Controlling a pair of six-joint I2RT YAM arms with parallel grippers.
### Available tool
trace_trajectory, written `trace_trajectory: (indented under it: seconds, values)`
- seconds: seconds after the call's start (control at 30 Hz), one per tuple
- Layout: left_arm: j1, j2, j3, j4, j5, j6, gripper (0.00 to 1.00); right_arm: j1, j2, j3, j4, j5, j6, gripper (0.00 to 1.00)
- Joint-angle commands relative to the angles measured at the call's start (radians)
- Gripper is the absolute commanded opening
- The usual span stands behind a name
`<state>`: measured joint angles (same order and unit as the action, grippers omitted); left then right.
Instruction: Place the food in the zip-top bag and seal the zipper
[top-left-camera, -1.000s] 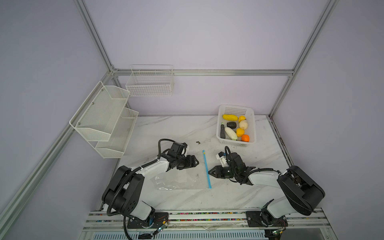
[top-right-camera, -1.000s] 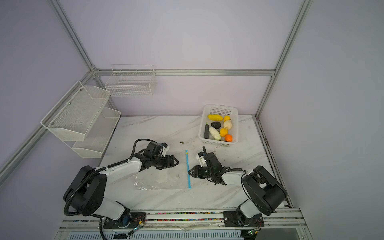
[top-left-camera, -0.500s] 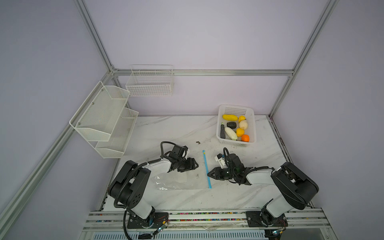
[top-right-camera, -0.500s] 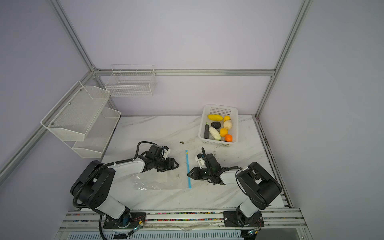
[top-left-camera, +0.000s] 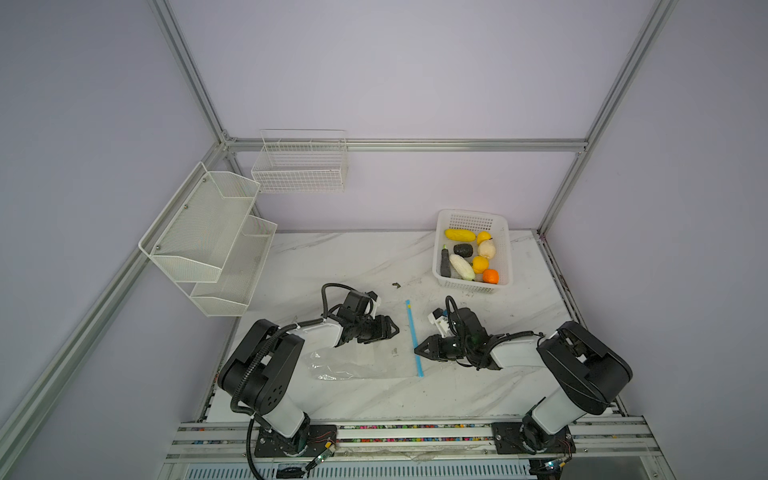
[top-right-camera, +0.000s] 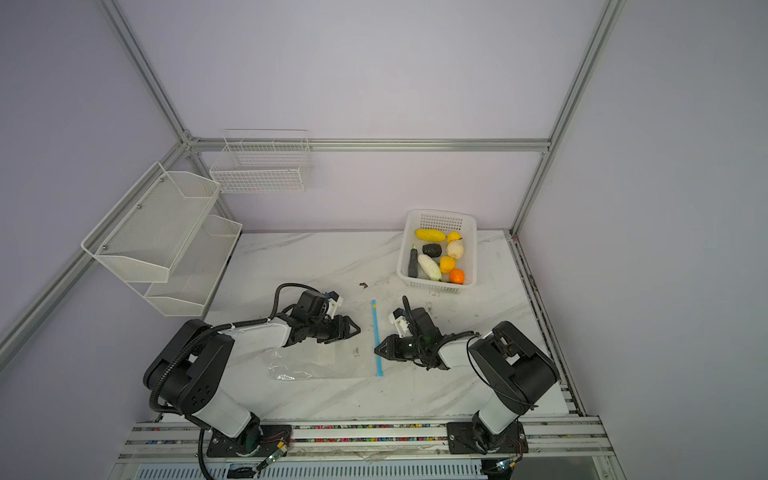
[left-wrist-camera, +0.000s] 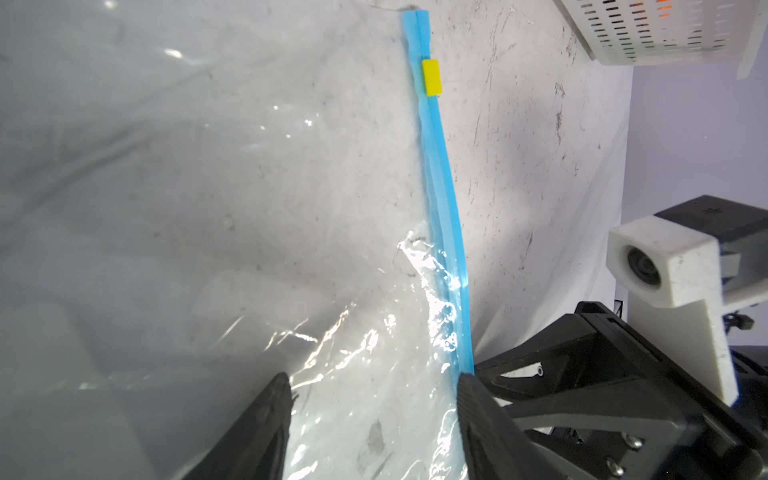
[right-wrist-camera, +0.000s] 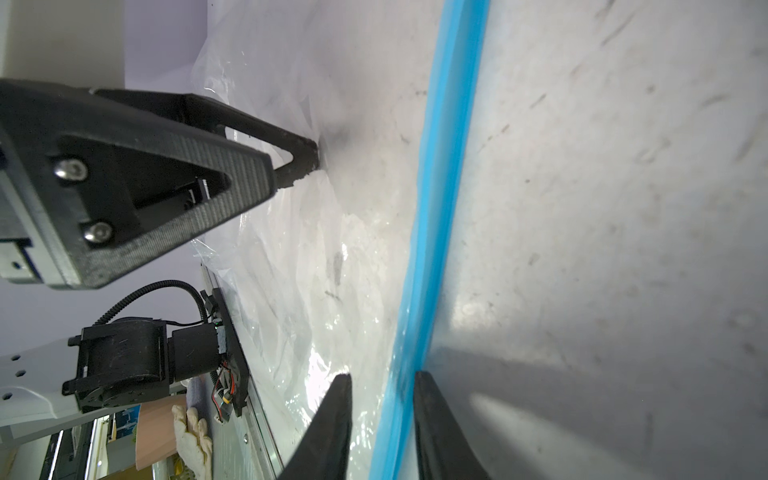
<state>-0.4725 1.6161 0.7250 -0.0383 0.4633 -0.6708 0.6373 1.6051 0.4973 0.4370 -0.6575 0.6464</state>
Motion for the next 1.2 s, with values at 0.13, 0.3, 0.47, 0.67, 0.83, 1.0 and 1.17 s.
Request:
trace_trajectory:
  seconds: [0.13, 0.3, 0.47, 0.67, 0.83, 1.0, 1.17]
  values:
    - [-0.001, -0.001, -0.072, -0.038, -0.012, -0.024, 0.64, 0.006, 0.001, 0.033, 0.029, -0.023, 0.031, 0.26]
    - [-0.002, -0.005, -0.081, -0.036, -0.011, -0.026, 0.63, 0.025, 0.013, 0.048, 0.041, -0.023, 0.041, 0.23]
    - [-0.002, -0.015, -0.094, -0.032, -0.008, -0.030, 0.63, 0.037, 0.025, 0.057, 0.048, -0.015, 0.048, 0.21]
    - [-0.001, -0.035, -0.110, -0.022, -0.008, -0.044, 0.63, 0.047, 0.033, 0.060, 0.052, -0.007, 0.046, 0.14]
    - [-0.001, -0.091, -0.103, -0.028, 0.005, -0.072, 0.63, 0.069, 0.012, 0.074, 0.023, 0.043, -0.021, 0.12]
    - [-0.001, -0.190, -0.042, -0.088, 0.011, -0.093, 0.64, 0.079, -0.051, 0.071, 0.015, 0.119, -0.138, 0.02]
    - [-0.003, -0.262, 0.044, -0.143, 0.020, -0.100, 0.64, 0.083, -0.084, 0.059, 0.039, 0.152, -0.255, 0.00]
